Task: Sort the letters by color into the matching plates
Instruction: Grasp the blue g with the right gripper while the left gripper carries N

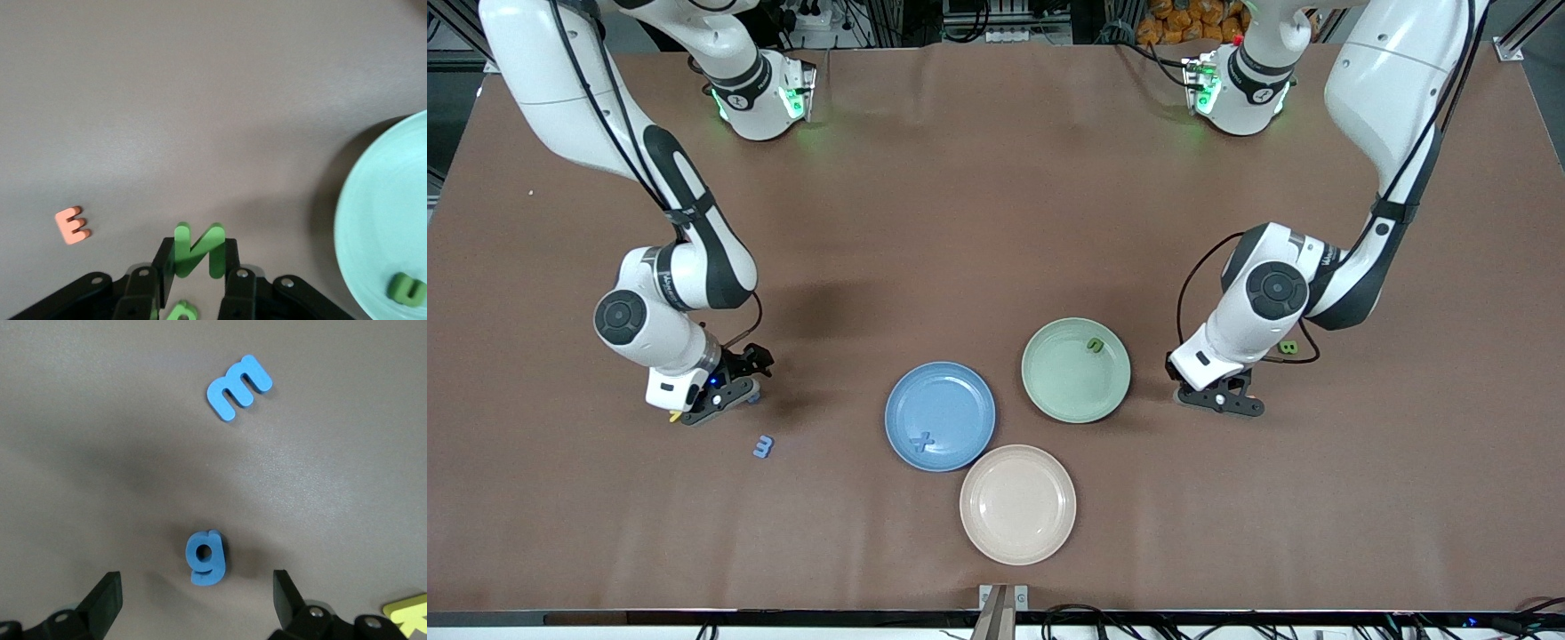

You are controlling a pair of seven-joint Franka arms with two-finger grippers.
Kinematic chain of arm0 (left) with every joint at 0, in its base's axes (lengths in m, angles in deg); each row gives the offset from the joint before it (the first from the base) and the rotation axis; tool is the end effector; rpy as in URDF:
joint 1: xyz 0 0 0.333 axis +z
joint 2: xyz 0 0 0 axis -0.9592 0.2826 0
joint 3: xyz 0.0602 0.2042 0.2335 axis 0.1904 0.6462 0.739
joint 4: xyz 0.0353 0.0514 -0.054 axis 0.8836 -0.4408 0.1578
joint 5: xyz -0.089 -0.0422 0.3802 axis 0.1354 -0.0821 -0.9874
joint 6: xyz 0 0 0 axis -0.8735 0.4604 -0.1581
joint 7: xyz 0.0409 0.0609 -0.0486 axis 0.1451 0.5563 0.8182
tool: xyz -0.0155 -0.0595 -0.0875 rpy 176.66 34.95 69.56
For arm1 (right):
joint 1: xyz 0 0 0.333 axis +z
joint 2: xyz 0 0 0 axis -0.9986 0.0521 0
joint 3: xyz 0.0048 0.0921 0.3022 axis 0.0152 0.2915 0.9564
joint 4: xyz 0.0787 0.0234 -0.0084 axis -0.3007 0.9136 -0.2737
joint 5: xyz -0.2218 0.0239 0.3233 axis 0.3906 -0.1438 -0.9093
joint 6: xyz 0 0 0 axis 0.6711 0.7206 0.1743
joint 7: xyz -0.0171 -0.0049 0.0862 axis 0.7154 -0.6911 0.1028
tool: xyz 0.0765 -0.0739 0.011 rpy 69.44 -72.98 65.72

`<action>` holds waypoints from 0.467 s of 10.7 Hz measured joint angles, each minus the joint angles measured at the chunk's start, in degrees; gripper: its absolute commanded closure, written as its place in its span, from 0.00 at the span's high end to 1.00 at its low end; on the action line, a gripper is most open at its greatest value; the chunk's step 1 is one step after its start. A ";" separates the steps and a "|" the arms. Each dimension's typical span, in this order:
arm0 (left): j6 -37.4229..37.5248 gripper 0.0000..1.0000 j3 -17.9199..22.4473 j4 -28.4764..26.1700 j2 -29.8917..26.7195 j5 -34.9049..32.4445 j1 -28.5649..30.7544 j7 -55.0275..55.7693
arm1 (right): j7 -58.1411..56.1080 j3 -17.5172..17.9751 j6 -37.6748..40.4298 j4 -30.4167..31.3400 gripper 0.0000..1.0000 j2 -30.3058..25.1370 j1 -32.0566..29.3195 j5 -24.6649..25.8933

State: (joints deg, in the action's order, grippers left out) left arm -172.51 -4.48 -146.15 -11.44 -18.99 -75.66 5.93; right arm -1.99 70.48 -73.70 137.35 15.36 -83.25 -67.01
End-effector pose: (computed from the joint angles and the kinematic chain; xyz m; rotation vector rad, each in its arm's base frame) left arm 0.6189 -0.2094 0.2541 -3.0936 0.3566 -0.1536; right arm 0.6192 0.0493 0.1877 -3.0129 -0.8523 -0.0737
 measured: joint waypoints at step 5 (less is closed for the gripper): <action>5.97 0.00 -4.39 3.37 -1.10 0.02 -0.50 5.79 | -0.11 0.07 -3.80 0.96 0.94 1.24 0.01 0.13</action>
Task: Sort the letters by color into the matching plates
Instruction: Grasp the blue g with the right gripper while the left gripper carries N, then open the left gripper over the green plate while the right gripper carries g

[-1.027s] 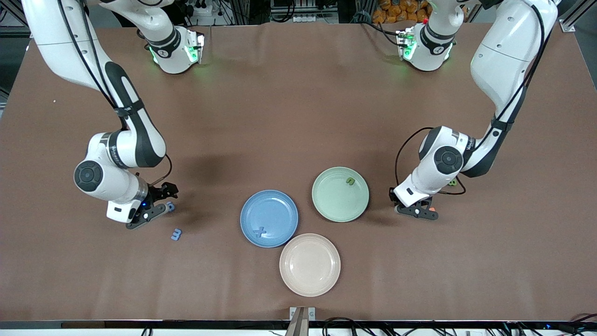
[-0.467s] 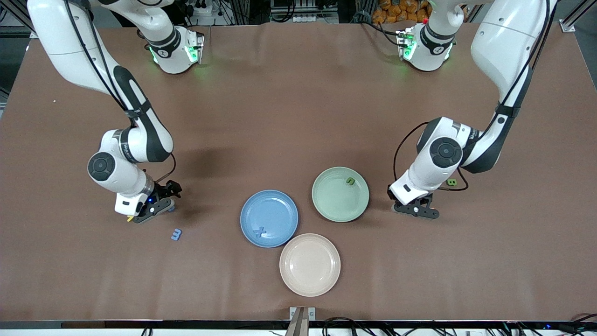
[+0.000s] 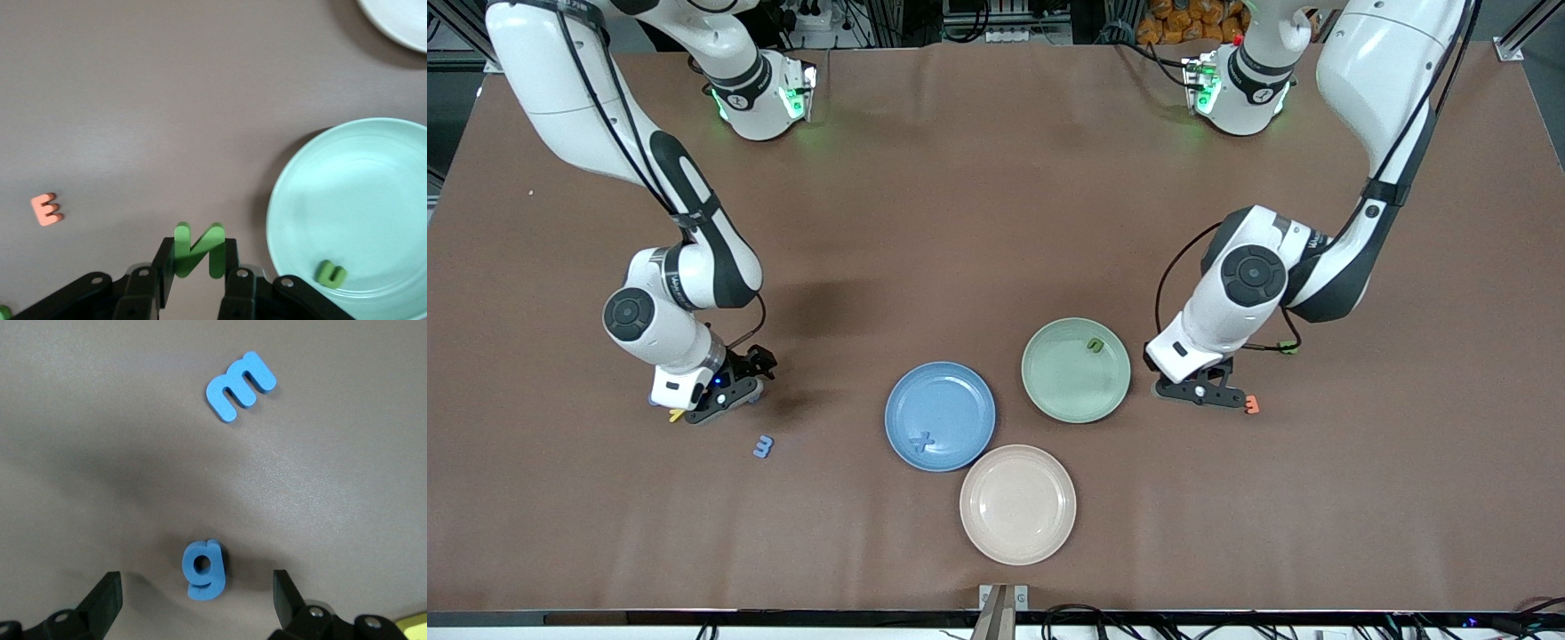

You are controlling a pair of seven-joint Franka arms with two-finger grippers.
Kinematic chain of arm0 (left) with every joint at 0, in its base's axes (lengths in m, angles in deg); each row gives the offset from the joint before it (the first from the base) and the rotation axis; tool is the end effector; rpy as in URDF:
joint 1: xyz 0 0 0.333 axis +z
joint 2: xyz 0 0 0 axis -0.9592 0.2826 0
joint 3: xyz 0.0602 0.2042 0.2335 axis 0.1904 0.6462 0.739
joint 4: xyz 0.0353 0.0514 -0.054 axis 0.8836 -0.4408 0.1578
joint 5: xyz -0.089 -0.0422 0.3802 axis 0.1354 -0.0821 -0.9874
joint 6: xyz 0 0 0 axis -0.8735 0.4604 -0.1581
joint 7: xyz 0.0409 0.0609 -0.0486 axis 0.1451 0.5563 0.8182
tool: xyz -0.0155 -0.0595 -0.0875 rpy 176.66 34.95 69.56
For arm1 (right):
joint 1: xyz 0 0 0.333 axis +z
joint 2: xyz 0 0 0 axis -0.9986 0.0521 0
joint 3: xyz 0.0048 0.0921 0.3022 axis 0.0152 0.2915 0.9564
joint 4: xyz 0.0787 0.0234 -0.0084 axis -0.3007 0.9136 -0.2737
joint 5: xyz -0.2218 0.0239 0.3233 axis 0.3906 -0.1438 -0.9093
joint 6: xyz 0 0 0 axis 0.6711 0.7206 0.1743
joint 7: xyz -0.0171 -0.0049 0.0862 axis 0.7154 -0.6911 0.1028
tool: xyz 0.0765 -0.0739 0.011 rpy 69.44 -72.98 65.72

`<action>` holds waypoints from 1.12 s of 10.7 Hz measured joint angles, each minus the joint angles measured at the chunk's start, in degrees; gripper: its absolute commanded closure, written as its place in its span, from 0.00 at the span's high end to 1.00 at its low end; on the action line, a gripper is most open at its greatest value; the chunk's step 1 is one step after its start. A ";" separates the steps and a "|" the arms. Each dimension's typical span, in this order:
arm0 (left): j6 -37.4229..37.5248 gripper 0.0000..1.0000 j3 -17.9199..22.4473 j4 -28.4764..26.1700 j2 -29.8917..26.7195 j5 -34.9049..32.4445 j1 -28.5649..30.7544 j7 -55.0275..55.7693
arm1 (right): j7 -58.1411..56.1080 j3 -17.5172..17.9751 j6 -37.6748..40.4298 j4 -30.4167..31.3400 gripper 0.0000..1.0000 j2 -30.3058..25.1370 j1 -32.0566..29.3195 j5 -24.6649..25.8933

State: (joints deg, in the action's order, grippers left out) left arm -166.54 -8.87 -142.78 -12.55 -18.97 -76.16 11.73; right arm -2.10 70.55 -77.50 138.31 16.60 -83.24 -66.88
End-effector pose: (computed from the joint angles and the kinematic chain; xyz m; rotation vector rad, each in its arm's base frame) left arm 0.6122 -0.2538 0.2893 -3.1151 0.2917 -0.1317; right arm 0.6163 0.0499 0.1742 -3.0165 -0.8602 -0.1164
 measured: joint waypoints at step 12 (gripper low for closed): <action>-0.06 0.00 -2.89 2.95 5.44 1.96 -9.37 15.51 | 0.25 0.37 -0.91 -0.18 0.08 -0.09 0.18 2.21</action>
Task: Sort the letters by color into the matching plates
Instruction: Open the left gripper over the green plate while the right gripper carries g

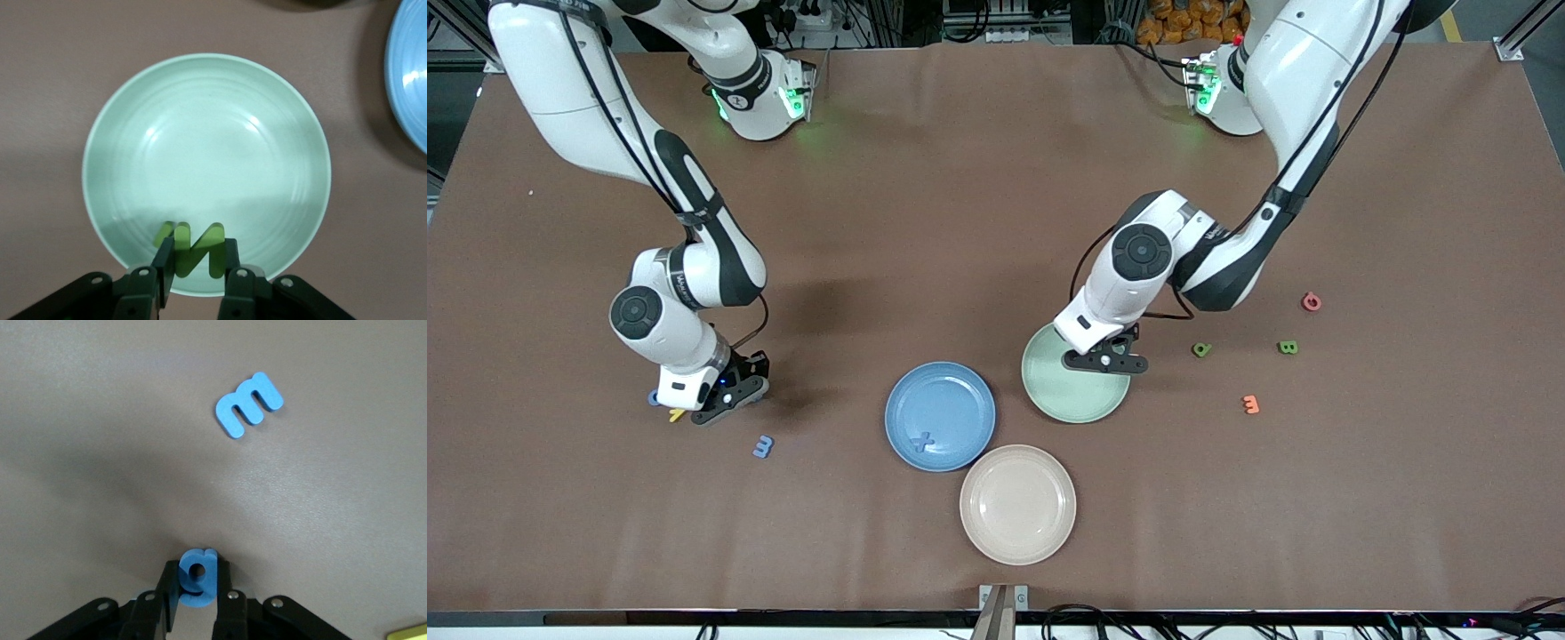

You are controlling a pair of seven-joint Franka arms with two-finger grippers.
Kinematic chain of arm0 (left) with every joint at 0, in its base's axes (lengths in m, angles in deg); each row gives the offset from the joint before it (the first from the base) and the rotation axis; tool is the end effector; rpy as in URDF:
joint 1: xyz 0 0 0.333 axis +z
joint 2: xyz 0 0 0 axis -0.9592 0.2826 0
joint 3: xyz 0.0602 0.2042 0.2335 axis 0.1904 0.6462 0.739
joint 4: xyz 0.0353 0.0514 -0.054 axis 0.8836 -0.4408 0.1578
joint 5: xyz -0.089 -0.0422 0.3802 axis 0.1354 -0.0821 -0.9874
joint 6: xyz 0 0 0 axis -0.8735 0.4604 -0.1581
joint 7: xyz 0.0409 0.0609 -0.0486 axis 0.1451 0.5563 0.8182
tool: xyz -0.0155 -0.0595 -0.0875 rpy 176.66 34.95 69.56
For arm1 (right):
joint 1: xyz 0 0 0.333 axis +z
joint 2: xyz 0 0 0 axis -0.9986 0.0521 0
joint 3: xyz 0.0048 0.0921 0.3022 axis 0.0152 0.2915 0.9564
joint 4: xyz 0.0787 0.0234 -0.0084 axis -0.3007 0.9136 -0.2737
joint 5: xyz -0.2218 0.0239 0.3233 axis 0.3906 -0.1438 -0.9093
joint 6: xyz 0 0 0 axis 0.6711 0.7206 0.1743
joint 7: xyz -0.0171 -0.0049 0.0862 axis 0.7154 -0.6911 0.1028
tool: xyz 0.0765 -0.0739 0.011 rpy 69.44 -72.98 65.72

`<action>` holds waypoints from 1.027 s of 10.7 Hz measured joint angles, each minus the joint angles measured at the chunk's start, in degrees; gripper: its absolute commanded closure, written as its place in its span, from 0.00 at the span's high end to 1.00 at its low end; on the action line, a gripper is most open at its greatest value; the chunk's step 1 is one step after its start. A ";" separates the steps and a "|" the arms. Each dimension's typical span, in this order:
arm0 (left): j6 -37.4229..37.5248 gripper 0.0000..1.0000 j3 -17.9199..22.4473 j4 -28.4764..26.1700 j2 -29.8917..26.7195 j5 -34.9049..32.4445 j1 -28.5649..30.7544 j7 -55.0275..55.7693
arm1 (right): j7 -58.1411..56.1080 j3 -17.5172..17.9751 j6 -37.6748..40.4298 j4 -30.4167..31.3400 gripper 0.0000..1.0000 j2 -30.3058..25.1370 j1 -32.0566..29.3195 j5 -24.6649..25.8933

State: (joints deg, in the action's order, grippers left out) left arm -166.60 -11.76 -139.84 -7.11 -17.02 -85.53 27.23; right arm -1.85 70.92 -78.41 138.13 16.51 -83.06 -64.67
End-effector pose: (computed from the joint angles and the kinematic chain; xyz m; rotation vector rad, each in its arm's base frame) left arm 0.5563 -0.3787 0.2587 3.0736 -0.1334 0.0203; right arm 0.6187 0.0569 0.1779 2.9854 0.9114 0.1426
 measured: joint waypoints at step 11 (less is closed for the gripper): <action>1.57 1.00 -0.15 -0.02 -1.16 0.00 4.37 2.64 | 43.53 4.24 7.90 -9.44 0.10 -1.81 9.79 -0.10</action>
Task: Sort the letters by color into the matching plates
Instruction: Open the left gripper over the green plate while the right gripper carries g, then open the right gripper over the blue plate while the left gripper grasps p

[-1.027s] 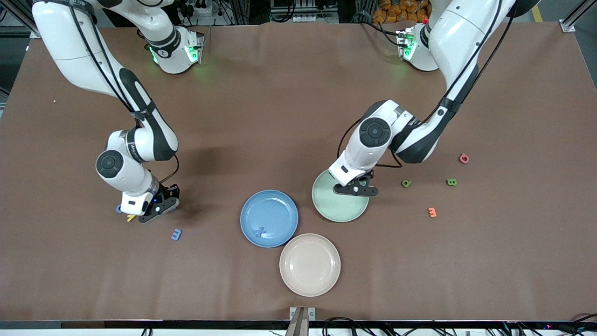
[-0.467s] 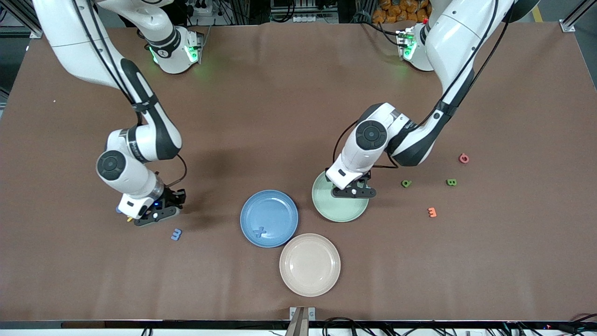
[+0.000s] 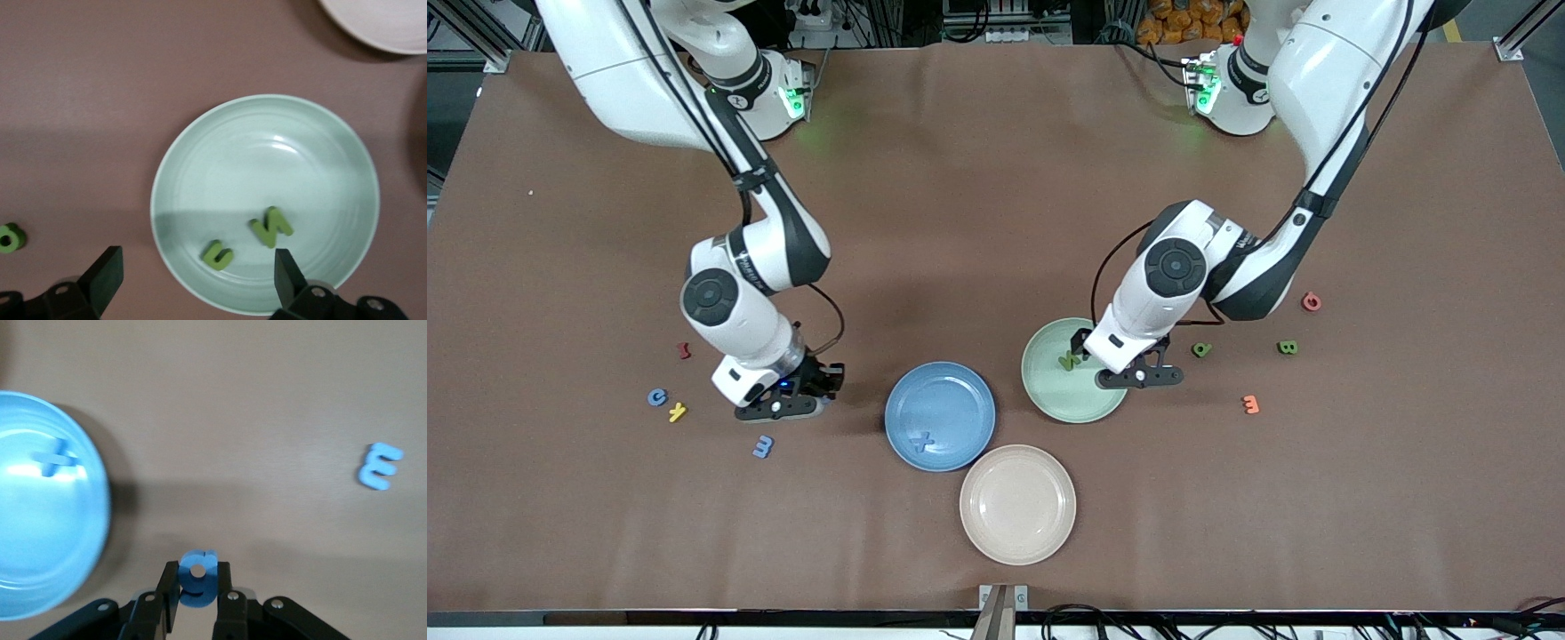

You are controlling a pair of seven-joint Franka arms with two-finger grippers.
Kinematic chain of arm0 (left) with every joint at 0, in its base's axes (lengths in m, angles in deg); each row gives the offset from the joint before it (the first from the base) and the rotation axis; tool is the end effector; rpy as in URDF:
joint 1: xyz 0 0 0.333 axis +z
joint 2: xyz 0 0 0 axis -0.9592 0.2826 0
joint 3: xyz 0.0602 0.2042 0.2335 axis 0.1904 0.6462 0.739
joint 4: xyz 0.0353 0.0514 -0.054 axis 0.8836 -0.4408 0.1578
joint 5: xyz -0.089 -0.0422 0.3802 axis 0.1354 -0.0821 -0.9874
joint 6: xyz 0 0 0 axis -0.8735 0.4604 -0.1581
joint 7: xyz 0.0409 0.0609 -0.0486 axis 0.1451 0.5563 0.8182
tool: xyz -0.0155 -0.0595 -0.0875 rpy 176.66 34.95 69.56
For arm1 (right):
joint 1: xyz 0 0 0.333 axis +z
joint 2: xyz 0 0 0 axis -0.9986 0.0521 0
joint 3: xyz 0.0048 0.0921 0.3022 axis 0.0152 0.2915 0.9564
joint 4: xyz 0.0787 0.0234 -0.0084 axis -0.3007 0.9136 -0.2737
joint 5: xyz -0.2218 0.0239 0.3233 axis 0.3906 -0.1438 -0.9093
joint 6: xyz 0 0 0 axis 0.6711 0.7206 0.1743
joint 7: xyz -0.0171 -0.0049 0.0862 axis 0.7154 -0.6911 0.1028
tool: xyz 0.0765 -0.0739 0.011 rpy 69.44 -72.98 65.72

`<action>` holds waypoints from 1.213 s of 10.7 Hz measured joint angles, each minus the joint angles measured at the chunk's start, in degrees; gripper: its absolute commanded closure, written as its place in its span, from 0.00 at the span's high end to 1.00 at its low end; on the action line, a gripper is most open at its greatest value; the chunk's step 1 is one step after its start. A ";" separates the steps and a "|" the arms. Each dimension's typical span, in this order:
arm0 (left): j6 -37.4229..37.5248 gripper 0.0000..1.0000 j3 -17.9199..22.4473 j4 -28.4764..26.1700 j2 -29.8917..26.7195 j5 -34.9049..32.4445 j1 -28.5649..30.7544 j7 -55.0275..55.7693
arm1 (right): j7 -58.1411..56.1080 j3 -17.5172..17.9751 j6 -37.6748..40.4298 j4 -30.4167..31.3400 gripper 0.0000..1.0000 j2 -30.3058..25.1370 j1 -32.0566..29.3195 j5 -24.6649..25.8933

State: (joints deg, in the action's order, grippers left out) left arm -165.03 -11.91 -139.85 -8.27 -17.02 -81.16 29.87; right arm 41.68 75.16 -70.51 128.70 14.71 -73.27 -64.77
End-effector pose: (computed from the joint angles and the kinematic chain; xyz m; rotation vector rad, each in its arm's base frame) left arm 0.5819 -0.3350 0.2690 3.0895 0.0500 0.0197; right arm 0.6325 0.2155 0.2526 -3.0521 -0.0923 -0.2071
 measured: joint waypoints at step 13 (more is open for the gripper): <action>-12.36 0.86 -2.11 -28.48 -13.47 -0.01 17.18 -32.57 | 21.32 -0.40 -0.97 -14.49 1.00 9.05 7.99 -1.00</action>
State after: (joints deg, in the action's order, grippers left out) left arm -177.39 -14.02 -168.33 -21.74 -17.02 -63.98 -2.69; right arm 63.01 74.76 -71.48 114.20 23.75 -65.27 -65.77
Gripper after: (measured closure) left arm 0.000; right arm 0.189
